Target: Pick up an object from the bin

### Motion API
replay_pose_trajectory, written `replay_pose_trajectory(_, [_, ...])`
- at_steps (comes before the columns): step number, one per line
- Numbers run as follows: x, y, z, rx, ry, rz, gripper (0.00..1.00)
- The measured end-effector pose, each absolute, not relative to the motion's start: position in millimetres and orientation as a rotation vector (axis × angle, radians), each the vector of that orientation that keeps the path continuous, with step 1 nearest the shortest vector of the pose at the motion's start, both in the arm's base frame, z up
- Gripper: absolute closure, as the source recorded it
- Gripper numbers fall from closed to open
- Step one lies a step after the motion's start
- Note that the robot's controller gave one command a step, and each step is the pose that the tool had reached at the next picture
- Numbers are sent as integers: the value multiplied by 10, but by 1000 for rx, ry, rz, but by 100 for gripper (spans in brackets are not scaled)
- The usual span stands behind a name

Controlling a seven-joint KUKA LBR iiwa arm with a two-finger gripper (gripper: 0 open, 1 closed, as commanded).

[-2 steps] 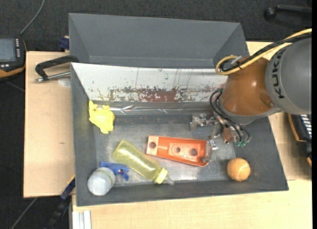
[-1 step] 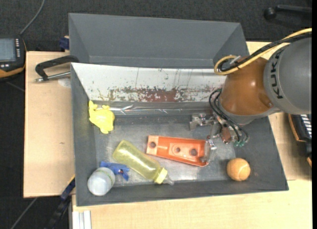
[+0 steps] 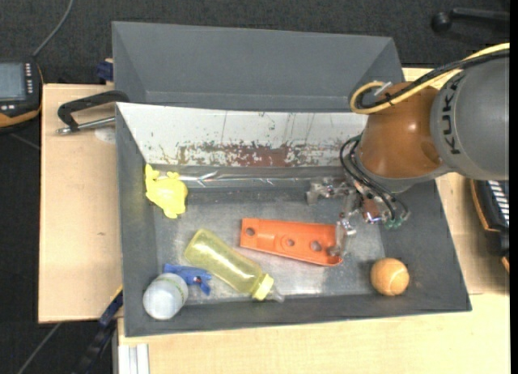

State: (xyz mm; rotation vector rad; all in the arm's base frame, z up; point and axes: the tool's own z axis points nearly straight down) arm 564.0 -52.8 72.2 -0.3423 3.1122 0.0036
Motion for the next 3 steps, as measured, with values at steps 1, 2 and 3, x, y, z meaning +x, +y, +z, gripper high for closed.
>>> replay_pose_trajectory(1, [5560,-252,718,-583,3081,-2,0])
replay_pose_trajectory(2, [5408,-63,712,-680,3058,5,0])
replay_pose_trajectory(3, [5356,18,709,-372,3112,2,0])
